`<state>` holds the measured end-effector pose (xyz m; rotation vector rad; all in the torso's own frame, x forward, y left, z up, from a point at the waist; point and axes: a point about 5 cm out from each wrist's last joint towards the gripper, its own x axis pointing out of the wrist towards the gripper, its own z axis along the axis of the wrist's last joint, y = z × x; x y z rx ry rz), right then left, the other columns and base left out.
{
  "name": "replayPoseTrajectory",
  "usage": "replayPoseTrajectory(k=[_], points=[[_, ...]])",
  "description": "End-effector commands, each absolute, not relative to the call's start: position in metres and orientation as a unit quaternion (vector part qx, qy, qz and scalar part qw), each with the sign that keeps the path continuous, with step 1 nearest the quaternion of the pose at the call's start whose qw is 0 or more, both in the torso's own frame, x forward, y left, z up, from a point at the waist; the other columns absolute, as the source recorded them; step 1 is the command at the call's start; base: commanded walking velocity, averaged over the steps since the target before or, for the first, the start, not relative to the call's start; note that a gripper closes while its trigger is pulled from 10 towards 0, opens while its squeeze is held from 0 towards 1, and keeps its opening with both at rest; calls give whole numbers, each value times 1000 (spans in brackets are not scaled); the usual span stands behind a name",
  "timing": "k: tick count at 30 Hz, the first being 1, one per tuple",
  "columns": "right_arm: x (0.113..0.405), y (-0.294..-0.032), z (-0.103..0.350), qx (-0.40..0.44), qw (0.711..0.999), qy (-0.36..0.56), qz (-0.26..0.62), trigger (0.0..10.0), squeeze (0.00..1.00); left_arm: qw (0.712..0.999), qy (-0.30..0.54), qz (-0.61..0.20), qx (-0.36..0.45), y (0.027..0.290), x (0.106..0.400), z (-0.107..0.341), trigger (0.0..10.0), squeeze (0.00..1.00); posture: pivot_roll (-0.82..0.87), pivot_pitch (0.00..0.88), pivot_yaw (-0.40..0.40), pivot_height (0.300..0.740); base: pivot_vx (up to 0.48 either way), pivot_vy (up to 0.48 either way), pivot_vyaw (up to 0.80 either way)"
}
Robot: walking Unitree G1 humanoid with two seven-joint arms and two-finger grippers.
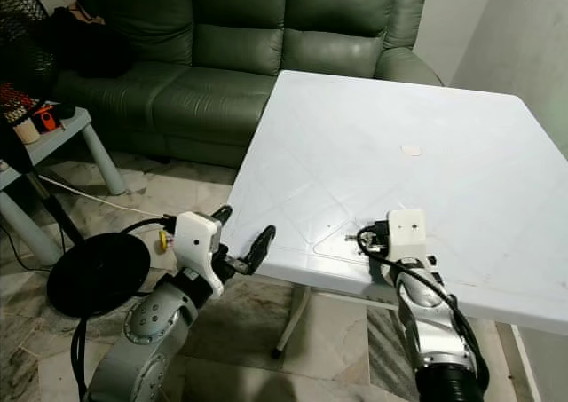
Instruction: Hang keys on a hook
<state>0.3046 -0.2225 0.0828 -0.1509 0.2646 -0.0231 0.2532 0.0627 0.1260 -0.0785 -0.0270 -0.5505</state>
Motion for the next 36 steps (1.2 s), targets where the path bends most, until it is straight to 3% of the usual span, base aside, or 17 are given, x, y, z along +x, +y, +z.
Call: replayPoseTrajectory(k=[1,15,16,17,18,20,22,23,25,26,36], points=[[307,-226,85,-73,988,133,-9,10000,0,960,-18,-276,-35,60,255,130,10000,0,19,8,-33,715,0,0,0],[304,-221,83,-63,988,137,19,10000,0,961,-20,-273,-36,60,255,130,10000,0,20,9,-33,715,0,0,0],[303,-220,83,-63,988,136,19,8588,0,961,-20,-273,-36,60,255,130,10000,0,20,9,-33,715,0,0,0],[303,-220,83,-63,989,136,19,8588,0,961,-20,-273,-37,60,255,130,10000,0,20,9,-33,715,0,0,0],[303,-220,83,-62,988,136,21,6510,0,961,-20,-273,-36,60,255,130,10000,0,20,9,-33,715,0,0,0],[303,-221,83,-62,988,137,23,6627,0,961,-20,-272,-37,60,255,131,10000,0,20,10,-35,715,0,0,0],[302,-222,84,-61,988,138,26,4627,0,961,-20,-272,-37,59,255,131,10000,0,21,9,-35,715,0,0,0],[302,-222,84,-61,988,138,27,4627,0,961,-20,-272,-37,59,255,131,10000,0,20,9,-35,715,0,0,0],[302,-223,84,-63,988,137,29,2275,0,962,-21,-271,-37,60,255,131,10000,0,19,9,-35,715,0,0,0],[302,-223,85,-65,988,137,30,0,0,962,-21,-271,-37,60,255,131,10000,0,19,9,-35,715,0,0,0],[301,-223,86,-66,988,135,37,0,0,962,-22,-270,-35,60,255,131,10000,0,19,14,-36,715,0,0,0]])
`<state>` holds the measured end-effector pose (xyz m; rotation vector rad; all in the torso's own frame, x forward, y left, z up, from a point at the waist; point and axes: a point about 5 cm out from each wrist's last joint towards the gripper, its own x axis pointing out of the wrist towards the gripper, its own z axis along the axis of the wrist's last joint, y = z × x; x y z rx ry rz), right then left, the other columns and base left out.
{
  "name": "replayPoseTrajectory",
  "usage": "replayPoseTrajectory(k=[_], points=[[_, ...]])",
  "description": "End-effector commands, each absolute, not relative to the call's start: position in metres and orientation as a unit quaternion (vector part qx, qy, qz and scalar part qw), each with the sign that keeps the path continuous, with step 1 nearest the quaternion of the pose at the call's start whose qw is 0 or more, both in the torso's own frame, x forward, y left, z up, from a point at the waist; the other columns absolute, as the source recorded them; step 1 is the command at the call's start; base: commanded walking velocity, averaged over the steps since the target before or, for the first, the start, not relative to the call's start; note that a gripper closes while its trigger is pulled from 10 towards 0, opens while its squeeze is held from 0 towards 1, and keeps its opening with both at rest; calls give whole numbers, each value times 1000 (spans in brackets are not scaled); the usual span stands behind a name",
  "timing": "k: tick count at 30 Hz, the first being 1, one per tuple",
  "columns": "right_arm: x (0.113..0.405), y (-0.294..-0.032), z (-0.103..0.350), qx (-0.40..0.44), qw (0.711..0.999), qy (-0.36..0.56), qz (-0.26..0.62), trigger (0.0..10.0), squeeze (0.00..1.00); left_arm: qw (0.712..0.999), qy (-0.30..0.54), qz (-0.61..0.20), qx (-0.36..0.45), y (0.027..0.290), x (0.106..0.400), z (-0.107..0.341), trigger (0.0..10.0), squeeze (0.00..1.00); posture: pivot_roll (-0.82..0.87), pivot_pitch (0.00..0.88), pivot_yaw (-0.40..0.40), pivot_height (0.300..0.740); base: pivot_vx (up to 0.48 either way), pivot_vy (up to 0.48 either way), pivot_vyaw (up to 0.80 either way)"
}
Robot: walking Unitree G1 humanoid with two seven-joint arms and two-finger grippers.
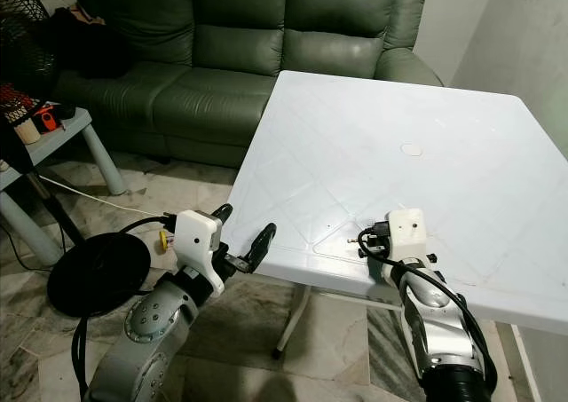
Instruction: Hang keys on a hook
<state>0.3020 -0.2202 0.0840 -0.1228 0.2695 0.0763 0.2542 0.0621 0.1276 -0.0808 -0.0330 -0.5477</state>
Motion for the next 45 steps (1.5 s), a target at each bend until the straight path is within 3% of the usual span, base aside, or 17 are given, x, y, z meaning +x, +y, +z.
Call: replayPoseTrajectory(k=[1,10,17,24,32,35,36,40,45], points=[[301,-223,86,-67,988,135,37,0,0,962,-22,-270,-35,60,255,130,10000,0,19,14,-36,715,0,0,0],[304,-226,89,-47,991,125,16,0,0,962,-21,-269,-35,61,255,130,10000,0,20,14,-34,715,0,0,0],[315,-226,111,44,995,81,-31,0,0,967,-21,-246,-58,65,261,132,10000,0,21,6,-34,715,0,0,0],[337,-210,156,114,992,4,-44,0,0,974,-36,-195,-106,83,287,146,10000,0,16,0,-28,715,0,0,0],[349,-192,182,99,993,-58,-38,0,0,982,-56,-161,-79,107,313,157,10000,0,16,0,-23,715,0,0,0],[344,-189,197,55,991,-119,-38,157,0,985,-63,-137,-78,120,321,163,10000,0,20,0,-22,715,0,0,0],[341,-188,197,52,990,-123,-39,10000,0,985,-64,-133,-84,123,322,164,10000,0,21,0,-21,715,0,0,0],[325,-181,193,91,987,-131,-8,10000,0,986,-66,-122,-89,130,316,163,10000,0,20,0,-21,715,0,0,0],[302,-171,186,73,985,-155,18,10000,0,986,-71,-117,-93,134,303,156,10000,0,16,0,-19,715,0,0,0]])
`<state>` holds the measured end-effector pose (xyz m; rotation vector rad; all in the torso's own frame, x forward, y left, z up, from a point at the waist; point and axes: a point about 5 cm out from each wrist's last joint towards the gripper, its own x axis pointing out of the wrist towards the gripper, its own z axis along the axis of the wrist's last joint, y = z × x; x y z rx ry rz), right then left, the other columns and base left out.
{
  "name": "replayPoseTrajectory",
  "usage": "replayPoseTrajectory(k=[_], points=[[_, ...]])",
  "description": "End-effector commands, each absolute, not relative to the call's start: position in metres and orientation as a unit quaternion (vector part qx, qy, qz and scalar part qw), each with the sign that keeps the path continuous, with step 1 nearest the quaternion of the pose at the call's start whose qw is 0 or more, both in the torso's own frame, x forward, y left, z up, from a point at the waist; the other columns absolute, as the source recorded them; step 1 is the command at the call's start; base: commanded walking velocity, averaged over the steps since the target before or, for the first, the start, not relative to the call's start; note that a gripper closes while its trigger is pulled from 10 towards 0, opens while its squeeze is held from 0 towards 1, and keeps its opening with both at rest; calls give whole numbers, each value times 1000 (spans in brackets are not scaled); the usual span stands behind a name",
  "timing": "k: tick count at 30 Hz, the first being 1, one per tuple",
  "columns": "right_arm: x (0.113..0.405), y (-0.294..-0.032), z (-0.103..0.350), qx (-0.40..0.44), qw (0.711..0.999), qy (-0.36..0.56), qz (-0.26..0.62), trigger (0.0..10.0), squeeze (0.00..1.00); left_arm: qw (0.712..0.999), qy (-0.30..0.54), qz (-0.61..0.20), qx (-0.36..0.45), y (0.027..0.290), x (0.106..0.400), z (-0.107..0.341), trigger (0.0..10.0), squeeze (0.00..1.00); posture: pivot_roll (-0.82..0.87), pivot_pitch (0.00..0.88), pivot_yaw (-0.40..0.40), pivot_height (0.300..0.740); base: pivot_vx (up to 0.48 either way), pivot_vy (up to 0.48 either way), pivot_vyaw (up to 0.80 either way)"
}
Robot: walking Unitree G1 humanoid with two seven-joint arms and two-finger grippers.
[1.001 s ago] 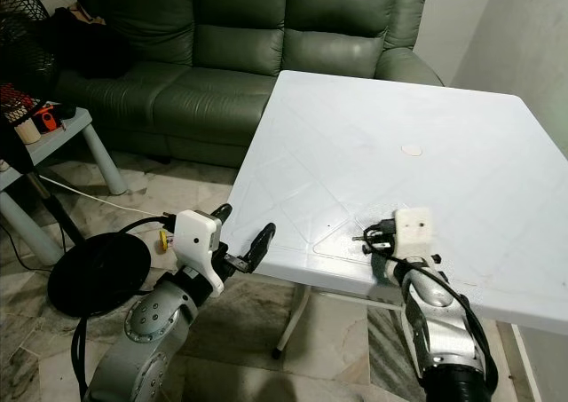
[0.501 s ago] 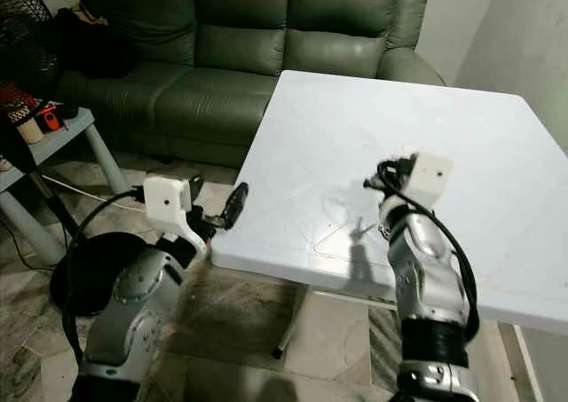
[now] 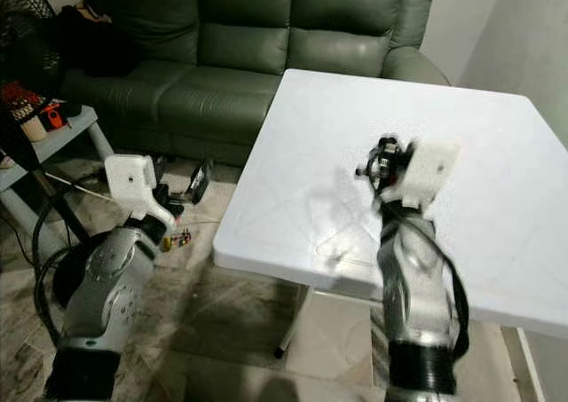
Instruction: Hang keys on a hook
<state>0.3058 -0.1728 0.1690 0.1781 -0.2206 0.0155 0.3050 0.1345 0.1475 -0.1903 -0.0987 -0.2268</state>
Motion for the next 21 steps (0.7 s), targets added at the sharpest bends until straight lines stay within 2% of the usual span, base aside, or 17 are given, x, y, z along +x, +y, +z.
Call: replayPoseTrajectory(k=[1,4,9,21], points=[[295,-167,184,61,983,-171,34,10000,0,985,-76,-119,-96,134,299,155,10000,0,13,0,-17,715,0,0,0],[286,-161,168,82,985,-140,61,10000,0,984,-72,-121,-105,135,293,150,10000,0,10,0,-17,715,0,0,0],[281,-157,153,56,990,-114,57,10000,0,987,-71,-108,-101,138,296,148,10000,0,16,0,-19,715,0,0,0],[297,-146,156,29,988,-121,87,10000,0,987,-82,-102,-93,142,313,155,10000,0,24,0,-18,715,0,0,0]])
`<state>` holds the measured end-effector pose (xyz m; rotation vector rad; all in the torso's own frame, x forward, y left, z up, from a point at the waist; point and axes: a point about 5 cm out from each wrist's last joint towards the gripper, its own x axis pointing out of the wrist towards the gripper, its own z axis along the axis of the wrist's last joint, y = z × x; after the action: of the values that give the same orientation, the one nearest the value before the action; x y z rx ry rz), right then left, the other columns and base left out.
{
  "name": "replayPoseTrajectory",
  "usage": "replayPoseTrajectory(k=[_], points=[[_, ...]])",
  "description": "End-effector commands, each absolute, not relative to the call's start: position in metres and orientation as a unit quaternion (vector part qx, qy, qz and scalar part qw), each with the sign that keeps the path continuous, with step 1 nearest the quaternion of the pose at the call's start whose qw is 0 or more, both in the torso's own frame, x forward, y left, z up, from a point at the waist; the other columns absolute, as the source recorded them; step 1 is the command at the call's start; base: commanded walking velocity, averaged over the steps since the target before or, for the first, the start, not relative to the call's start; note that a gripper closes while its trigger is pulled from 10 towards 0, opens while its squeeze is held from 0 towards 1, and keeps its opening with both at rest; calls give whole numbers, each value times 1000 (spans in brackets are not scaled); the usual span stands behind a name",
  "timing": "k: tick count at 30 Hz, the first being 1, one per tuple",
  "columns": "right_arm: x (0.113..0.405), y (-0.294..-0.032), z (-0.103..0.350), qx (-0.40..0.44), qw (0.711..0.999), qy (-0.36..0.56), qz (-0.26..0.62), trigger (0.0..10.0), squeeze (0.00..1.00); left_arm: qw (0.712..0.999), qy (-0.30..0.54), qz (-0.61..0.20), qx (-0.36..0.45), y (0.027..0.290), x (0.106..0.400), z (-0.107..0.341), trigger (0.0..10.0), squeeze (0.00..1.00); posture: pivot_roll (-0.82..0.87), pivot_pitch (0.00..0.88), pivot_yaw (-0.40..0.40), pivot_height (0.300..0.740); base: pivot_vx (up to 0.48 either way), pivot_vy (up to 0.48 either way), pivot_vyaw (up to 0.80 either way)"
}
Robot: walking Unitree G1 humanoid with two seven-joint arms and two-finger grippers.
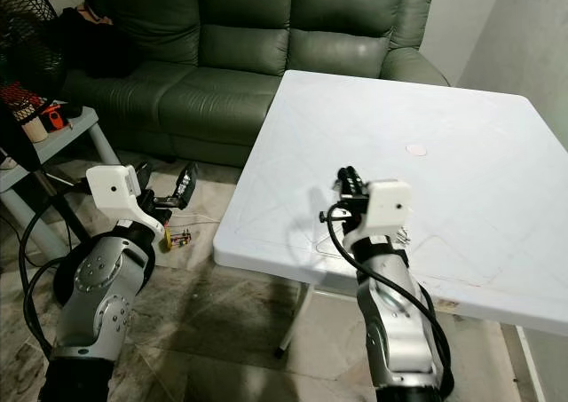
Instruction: Hang keys on a hook
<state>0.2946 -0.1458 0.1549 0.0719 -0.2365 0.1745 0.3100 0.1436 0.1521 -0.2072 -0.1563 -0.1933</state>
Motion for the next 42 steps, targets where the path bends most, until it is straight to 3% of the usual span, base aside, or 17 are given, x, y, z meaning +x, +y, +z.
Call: replayPoseTrajectory(k=[1,6,16,22,42], points=[[298,-146,156,28,989,-120,87,10000,0,987,-82,-102,-92,142,314,155,10000,0,25,0,-18,715,0,0,0],[301,-146,151,26,991,-102,85,10000,0,987,-81,-102,-96,140,316,154,10000,0,29,0,-20,715,0,0,0],[305,-146,149,28,993,-91,77,10000,0,987,-72,-97,-109,136,319,152,10000,0,27,0,-23,715,0,0,-775],[304,-146,147,26,993,-85,78,10000,0,986,-68,-91,-119,138,321,153,10000,0,29,0,-24,715,0,451,-781],[301,-145,144,22,994,-76,82,10000,0,987,-39,-65,-142,137,322,149,10000,0,27,0,-32,715,0,0,-781]])
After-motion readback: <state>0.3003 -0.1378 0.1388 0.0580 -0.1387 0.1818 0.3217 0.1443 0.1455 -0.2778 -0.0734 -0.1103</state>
